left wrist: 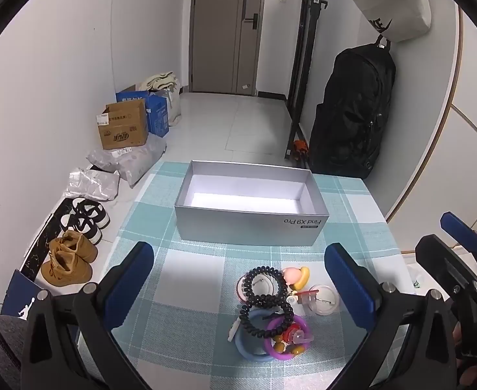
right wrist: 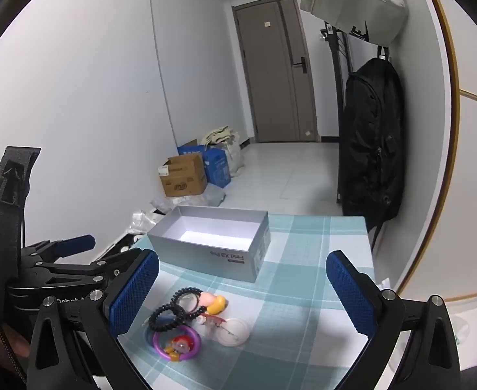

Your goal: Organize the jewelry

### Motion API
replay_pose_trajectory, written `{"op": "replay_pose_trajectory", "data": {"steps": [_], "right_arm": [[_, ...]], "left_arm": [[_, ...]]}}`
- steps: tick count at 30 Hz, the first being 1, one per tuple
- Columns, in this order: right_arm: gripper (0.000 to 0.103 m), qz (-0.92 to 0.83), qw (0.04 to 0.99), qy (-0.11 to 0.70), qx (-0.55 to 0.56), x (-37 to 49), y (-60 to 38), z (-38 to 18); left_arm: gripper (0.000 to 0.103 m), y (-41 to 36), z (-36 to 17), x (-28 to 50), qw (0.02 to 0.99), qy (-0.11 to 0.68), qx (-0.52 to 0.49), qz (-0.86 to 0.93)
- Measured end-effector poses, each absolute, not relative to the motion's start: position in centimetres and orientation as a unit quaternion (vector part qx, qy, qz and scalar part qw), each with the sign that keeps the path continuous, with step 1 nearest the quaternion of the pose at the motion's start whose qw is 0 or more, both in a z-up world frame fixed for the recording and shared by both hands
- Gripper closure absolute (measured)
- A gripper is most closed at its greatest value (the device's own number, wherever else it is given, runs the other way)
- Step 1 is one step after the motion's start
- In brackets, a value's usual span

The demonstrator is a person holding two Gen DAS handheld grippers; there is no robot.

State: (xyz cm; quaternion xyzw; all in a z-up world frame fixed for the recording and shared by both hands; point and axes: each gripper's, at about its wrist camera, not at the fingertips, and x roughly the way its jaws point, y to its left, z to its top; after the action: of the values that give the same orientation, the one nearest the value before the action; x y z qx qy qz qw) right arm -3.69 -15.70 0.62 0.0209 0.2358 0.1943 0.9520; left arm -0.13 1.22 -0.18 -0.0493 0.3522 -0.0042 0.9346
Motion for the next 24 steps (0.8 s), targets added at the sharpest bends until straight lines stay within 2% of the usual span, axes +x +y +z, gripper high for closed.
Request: {"op": "replay_pose_trajectory", "data": {"steps": [24], "right_arm": [[0.000, 0.192, 0.952, 0.236, 0.020, -3.67, -15.71, 0.60]], "left_arm": [[0.001, 0.88, -0.13, -0.08, 0.935, 0.350, -0.050, -0.003]]}}
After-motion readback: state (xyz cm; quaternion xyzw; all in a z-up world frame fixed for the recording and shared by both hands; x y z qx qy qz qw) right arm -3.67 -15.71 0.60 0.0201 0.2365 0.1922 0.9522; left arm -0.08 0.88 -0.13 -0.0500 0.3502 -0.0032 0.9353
